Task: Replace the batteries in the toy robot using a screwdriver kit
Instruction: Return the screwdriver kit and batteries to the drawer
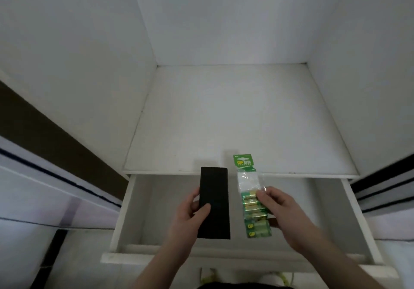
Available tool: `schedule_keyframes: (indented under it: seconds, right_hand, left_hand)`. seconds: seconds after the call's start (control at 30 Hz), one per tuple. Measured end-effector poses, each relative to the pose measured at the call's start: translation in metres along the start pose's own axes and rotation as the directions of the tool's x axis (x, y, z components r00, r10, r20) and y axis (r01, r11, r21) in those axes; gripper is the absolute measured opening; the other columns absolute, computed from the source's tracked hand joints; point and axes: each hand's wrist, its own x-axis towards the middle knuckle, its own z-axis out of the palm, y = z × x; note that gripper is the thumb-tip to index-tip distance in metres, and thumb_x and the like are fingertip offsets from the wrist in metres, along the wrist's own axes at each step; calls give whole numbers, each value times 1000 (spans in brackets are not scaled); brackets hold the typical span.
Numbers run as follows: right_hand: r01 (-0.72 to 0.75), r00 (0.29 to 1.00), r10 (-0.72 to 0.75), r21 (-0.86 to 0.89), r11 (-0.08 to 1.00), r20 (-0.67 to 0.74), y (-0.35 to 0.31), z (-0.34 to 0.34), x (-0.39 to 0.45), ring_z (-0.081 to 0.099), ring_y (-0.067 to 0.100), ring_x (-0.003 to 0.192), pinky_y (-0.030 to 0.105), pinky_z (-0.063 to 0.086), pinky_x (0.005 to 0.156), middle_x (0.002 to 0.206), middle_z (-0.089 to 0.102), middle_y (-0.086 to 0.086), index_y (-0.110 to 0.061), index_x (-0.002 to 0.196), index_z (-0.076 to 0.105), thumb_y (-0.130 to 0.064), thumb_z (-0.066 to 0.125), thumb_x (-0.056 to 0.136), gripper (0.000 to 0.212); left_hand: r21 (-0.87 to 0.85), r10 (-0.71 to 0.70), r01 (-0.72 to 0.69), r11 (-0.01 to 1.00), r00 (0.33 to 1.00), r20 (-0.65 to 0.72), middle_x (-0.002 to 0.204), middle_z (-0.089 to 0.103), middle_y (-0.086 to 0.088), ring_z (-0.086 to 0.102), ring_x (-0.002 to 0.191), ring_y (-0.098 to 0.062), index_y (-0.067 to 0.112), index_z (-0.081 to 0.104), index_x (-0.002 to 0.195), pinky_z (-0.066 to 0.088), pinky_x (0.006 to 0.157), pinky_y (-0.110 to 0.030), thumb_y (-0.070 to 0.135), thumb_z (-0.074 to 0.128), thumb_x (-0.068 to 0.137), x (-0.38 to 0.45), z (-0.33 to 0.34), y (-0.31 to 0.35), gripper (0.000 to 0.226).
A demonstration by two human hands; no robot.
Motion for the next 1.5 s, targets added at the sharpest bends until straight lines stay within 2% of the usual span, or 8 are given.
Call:
schedule_keyframes:
  seconds: [0.23, 0.5, 0.77, 0.93, 1.1, 1.2, 1.33, 1.5]
  right_hand:
    - [-93, 992, 93, -13, 996, 88, 11, 12, -8, 58, 18, 72, 26, 48, 57, 78, 61, 6, -11, 83, 63, -26, 59, 93, 19]
    - [-283, 959, 284, -124, 951, -13, 41, -3, 6, 58, 14, 64, 20, 46, 53, 74, 62, 4, -8, 91, 67, -29, 62, 92, 21]
    - [-364, 931, 355, -138, 921, -88, 57, -23, 49, 69, 21, 76, 26, 53, 64, 89, 72, 11, -3, 98, 66, -28, 60, 94, 26]
    - [-399, 915, 386, -133, 907, -116, 72, -24, 82, 70, 24, 79, 28, 55, 64, 96, 71, 15, -3, 104, 64, -29, 58, 95, 28]
    - [-419, 904, 402, -113, 901, -147, 87, -25, 102, 68, 21, 73, 24, 53, 54, 91, 69, 11, -4, 108, 61, -30, 57, 96, 28]
    - [-421, 901, 396, -135, 897, -178, 96, -26, 111, 67, 23, 74, 28, 56, 58, 92, 68, 12, -4, 109, 61, -30, 57, 96, 30]
    - [-425, 899, 388, -192, 885, -204, 106, -28, 119, 68, 30, 85, 37, 59, 71, 101, 67, 16, -5, 112, 61, -32, 60, 94, 33]
    - [-378, 914, 291, -334, 863, -283, 115, -30, 124, 66, 25, 85, 36, 60, 68, 97, 66, 10, -9, 104, 64, -33, 62, 91, 27]
  left_hand:
    - [77, -85, 82, 994, 996, 32, 100, 74, -10, 71, 94, -28, 21, 53, 129, 57, 83, -44, 3, 55, 94, 11, -36, -23, 39]
    - [276, -153, 139, 951, 988, 28, 98, 75, 0, 72, 89, -20, 32, 53, 126, 56, 86, -46, 16, 56, 96, 35, -42, -48, 33]
    - [214, -238, 241, 947, 971, -40, 102, 69, -2, 69, 91, -19, 20, 48, 130, 56, 72, -31, 11, 50, 98, 70, -30, -58, 33]
    - [190, -274, 282, 940, 959, -69, 109, 67, -8, 68, 97, -24, 19, 42, 139, 56, 84, -40, 12, 51, 98, 102, -18, -70, 42]
    - [244, -377, 380, 892, 924, -63, 102, 65, -11, 64, 77, -20, 24, 44, 137, 52, 54, -24, 7, 57, 95, 121, -14, -78, 47]
    - [224, -417, 422, 879, 906, -71, 104, 66, -14, 64, 78, -21, 23, 45, 136, 52, 52, -26, 2, 56, 94, 132, -13, -87, 49]
    - [270, -401, 410, 871, 912, -90, 113, 65, -19, 65, 87, -27, 21, 46, 136, 55, 69, -34, 1, 57, 93, 141, -12, -101, 49]
    - [566, -235, 297, 769, 955, -182, 119, 63, -17, 62, 81, -23, 13, 51, 127, 49, 61, -23, 12, 67, 86, 145, -13, -111, 44]
